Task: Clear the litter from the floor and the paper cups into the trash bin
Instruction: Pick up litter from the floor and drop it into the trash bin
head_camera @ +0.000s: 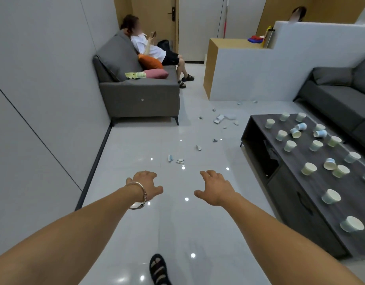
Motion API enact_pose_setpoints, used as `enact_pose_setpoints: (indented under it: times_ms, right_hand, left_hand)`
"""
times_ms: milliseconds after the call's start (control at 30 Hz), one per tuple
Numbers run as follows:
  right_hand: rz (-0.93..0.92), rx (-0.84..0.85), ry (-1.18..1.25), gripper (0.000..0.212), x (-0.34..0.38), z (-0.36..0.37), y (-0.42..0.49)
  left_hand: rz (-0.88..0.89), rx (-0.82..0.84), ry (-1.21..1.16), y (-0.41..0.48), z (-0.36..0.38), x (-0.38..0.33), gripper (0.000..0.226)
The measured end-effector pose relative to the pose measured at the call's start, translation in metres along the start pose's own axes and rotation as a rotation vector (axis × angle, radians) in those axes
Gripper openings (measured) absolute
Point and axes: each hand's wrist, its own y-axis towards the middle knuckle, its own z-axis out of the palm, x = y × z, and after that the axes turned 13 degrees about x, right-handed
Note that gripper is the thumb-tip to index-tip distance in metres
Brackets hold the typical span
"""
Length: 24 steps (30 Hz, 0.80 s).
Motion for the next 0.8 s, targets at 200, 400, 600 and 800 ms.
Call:
enact_pose_setpoints:
  times_ms: [200, 400, 600, 800]
  right_hand:
    - [0.035, 0.01, -0.005, 0.08, -0.02, -0.062, 0.091]
    - [0.078, -0.027, 0.021, 0.079, -0.041, -0.132, 0.175]
    - [0.047, 0.07, -0.033, 0.08, -0.056, -0.164, 0.26]
    - [-0.039, 0.084, -0.06, 0.081, -0.077, -0.219, 0.384]
  left_hand:
    - [0.045, 0.031, -0.027, 0.113, -0.058, -0.014, 0.068]
    - [0.118, -0.005, -0.055, 0.209, -0.14, -0.036, 0.06]
    - [0.142, 0.085, -0.069, 0.3, -0.174, -0.055, 0.07]
    - [0.063, 0.089, -0.081, 0.396, -0.213, -0.069, 0.068]
